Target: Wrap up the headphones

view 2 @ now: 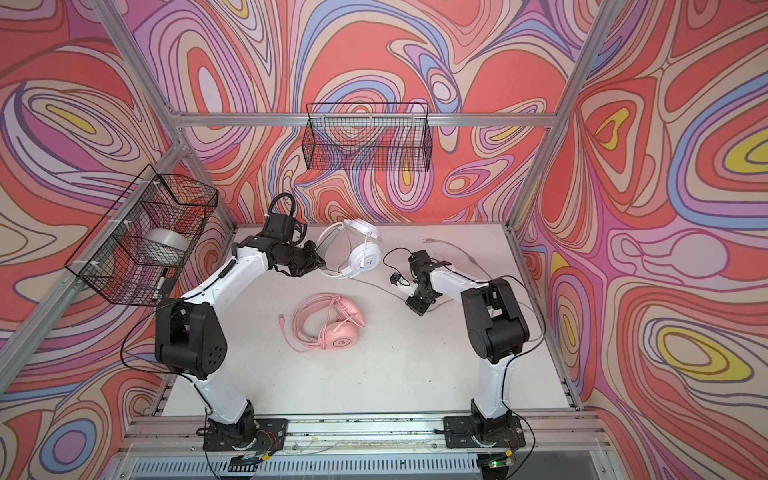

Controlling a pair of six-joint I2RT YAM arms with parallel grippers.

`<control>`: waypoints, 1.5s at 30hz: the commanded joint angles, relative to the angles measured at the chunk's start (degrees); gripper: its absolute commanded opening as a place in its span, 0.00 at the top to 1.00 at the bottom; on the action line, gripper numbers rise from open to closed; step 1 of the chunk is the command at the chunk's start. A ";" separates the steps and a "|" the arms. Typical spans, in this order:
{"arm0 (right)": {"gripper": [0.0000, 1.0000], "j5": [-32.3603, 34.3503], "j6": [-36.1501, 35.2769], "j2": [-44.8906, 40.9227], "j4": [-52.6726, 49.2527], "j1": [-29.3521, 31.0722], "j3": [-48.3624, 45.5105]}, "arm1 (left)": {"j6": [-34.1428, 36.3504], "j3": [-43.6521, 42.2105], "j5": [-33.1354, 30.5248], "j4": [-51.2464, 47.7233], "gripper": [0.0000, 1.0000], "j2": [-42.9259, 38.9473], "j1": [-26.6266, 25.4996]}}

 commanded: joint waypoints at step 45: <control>1.00 -33.54 -8.15 -25.22 -8.55 1.39 14.43 | 10.61 23.63 -21.57 -16.85 1.00 14.66 -9.65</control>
